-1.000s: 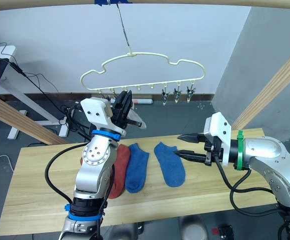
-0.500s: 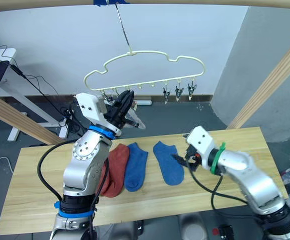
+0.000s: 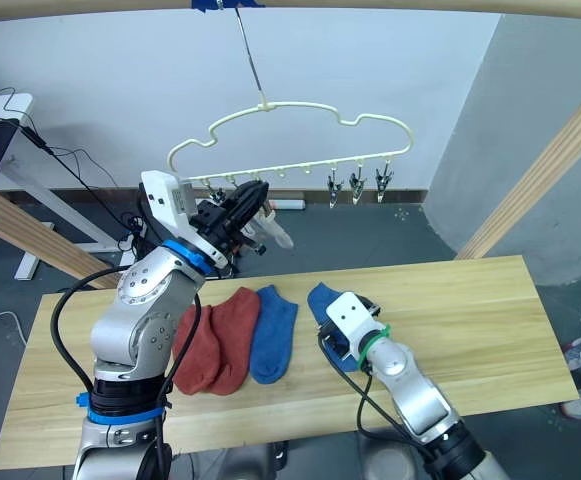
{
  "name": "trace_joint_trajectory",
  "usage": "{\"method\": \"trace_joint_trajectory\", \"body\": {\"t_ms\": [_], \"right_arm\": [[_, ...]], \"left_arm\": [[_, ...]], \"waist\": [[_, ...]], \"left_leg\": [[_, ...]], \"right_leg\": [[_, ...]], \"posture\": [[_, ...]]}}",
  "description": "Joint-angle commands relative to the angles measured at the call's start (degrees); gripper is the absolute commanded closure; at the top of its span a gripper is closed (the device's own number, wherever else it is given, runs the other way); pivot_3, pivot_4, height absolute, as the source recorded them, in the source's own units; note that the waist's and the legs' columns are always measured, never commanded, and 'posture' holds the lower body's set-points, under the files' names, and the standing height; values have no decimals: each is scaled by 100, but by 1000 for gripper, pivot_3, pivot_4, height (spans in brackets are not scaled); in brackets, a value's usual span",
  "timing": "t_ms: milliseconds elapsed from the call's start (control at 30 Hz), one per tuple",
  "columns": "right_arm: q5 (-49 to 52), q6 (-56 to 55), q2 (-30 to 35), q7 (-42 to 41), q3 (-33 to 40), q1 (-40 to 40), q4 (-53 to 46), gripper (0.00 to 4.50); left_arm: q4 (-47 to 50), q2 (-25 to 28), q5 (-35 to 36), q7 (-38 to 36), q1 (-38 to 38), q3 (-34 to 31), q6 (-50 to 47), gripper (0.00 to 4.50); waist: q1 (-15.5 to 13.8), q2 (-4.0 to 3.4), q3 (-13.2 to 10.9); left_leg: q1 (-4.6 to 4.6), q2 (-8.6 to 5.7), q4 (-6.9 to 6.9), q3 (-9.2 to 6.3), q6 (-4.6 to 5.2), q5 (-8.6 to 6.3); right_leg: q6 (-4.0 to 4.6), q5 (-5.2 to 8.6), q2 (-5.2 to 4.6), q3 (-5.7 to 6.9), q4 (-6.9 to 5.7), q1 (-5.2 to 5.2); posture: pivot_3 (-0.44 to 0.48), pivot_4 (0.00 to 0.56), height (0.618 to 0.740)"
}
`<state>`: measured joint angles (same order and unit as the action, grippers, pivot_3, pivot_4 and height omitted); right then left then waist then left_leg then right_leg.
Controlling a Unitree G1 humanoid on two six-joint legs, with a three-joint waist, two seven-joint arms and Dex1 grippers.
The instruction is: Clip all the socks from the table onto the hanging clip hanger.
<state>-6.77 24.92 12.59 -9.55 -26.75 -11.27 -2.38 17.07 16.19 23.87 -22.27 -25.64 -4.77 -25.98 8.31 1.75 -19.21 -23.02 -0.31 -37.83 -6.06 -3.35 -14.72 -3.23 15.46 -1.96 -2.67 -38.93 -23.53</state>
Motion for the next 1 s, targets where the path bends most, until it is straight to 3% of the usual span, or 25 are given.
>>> {"method": "trace_joint_trajectory", "body": {"t_ms": [33,133,233,600,733,1000], "right_arm": [[-42,-203,-150,25,197,-13,349,43],[-7,-151,-255,-47,365,30,542,43],[56,-82,-309,-181,487,89,593,662],[-23,-149,-167,-417,528,224,421,4473],[-49,-263,-2,-581,523,274,162,4473],[-118,-805,828,-1445,564,-95,-1250,4473]], "left_arm": [[353,108,193,-136,-75,-49,-63,4500],[364,164,216,-165,-76,-57,-98,4500],[326,236,203,-175,-121,-86,-84,4500],[307,406,344,-364,-122,-107,-157,4500],[283,441,430,-399,-131,-147,-207,4500],[218,583,816,-637,-203,-255,-496,4500]], "waist": [[-1,0,0],[-1,0,0],[0,0,0],[-10,0,0],[-11,0,0],[-5,-1,-2]], "left_leg": [[-1,0,0,1,0,0],[0,0,-1,0,0,0],[1,0,-1,0,0,0],[2,-1,-1,-1,0,0],[2,-1,-1,0,0,0],[0,-1,3,0,0,-1]], "right_leg": [[0,0,0,-1,1,0],[0,0,-1,-1,0,0],[0,0,-1,-1,-1,1],[0,0,-1,-1,0,3],[-1,1,-1,-2,1,3],[-16,10,3,1,4,0]], "posture": [[-274,343,733],[-274,343,733],[-274,343,733],[-274,343,733],[-274,343,733],[-264,344,733]]}}
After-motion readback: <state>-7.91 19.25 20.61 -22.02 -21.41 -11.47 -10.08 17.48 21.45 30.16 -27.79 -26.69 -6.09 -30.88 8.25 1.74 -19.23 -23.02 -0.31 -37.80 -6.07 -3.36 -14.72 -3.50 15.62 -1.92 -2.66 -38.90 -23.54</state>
